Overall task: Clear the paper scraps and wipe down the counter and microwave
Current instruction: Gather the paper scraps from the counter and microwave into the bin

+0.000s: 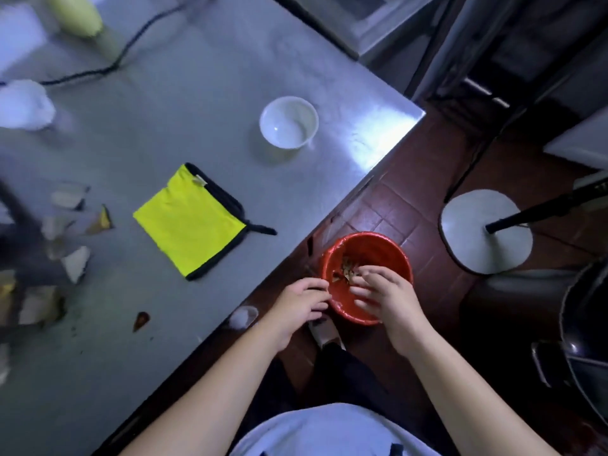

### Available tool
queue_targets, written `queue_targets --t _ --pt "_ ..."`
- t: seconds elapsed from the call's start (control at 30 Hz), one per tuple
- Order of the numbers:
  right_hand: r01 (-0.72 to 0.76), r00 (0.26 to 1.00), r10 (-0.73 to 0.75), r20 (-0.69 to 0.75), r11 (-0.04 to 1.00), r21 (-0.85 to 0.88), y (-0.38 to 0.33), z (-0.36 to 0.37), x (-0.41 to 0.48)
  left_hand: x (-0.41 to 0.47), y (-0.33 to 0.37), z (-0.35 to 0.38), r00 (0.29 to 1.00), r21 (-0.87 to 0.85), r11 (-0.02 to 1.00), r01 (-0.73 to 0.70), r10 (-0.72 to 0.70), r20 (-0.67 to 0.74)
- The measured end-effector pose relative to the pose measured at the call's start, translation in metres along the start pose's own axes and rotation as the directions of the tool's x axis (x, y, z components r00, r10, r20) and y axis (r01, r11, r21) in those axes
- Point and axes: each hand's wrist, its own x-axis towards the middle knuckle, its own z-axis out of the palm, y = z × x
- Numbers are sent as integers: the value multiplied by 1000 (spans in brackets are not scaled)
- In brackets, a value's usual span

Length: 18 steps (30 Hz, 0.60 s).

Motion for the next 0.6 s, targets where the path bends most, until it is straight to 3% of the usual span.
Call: queue_targets --t 0.27,0.6 --pt "159 941 -100 322 974 -161 -28 79 -42 -81 -7 -75 940 -253 937 -240 159 -301" --pt "303 790 -37 612 891 -338 -21 190 -71 -154 -61 -173 733 -323 854 -409 95 -674"
